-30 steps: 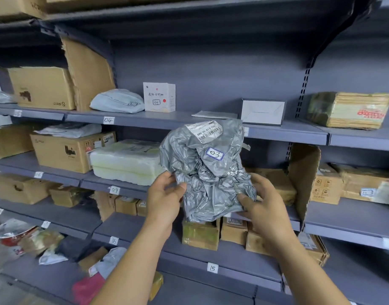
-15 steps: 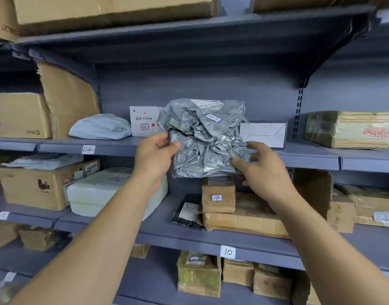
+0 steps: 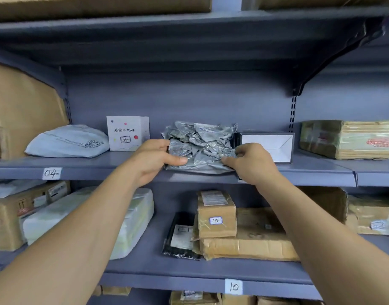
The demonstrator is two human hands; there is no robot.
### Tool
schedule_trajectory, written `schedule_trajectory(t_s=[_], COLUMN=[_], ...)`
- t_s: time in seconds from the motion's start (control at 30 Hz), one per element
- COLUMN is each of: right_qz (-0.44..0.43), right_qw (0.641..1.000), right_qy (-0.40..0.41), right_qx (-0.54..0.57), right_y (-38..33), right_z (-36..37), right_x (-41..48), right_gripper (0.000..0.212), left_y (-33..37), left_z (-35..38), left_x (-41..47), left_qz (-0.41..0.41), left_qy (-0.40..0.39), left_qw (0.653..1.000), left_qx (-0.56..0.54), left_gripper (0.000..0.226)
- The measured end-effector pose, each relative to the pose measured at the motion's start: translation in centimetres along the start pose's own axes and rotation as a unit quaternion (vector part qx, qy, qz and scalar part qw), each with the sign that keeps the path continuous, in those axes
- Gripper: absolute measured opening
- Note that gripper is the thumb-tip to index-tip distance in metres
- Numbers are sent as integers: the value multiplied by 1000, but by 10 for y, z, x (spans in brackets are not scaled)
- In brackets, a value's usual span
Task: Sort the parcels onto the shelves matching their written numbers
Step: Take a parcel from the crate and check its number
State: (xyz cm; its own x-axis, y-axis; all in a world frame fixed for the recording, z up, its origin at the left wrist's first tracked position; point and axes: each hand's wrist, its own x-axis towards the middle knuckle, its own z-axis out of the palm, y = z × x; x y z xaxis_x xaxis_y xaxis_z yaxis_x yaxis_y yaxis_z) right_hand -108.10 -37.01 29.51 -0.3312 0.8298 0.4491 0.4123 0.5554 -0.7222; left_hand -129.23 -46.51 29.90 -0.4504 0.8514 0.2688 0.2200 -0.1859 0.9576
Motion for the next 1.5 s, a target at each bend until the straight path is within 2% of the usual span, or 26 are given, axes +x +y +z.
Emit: schedule_trajectory(t_s=[0.17, 0.3, 0.43, 0.6, 0.67, 0.73, 0.87, 1.03, 1.13, 1.33, 1.5], right_qz=[6, 0, -6, -22, -30, -42, -54, -59, -64, -60, -57], right_qw=[999, 998, 997, 995, 993, 990, 987, 986, 987, 987, 981], right_qy=[28, 44, 43, 25, 4, -13, -33, -34, -13, 45, 85], right_qx=[-30, -54, -68, -92, -111, -132, -146, -153, -146, -143, -167], right_y=[-6, -9, -4, -2, -2, -2, -3, -1, 1, 9, 23], right_z=[13, 24, 33, 32, 32, 32, 32, 28, 27, 23, 23], right_x=[18, 33, 42, 40, 37, 34, 29, 19, 9, -14, -42], right_gripper=[48, 48, 39, 38, 37, 36, 33, 37, 36, 34, 37], left_y=[1, 1, 1, -10, -13, -12, -10, -6, -10, -22, -36], left_z=[-9, -10, -6, 2, 6, 10, 18, 22, 21, 21, 27], left_x=[28, 51, 69, 79, 80, 78, 68, 51, 37, 10, -16], left_qz=[3, 23, 30, 31, 40, 63, 87, 75, 89, 165, 239], left_qy=[-20, -7, -2, 7, 21, 47, 96, 88, 88, 131, 106], left_qw=[998, 993, 987, 978, 958, 927, 891, 874, 869, 874, 875], left_qx=[54, 118, 159, 208, 284, 368, 434, 472, 479, 438, 407], left_gripper=[102, 98, 99, 99, 91, 69, 29, 25, 33, 34, 25])
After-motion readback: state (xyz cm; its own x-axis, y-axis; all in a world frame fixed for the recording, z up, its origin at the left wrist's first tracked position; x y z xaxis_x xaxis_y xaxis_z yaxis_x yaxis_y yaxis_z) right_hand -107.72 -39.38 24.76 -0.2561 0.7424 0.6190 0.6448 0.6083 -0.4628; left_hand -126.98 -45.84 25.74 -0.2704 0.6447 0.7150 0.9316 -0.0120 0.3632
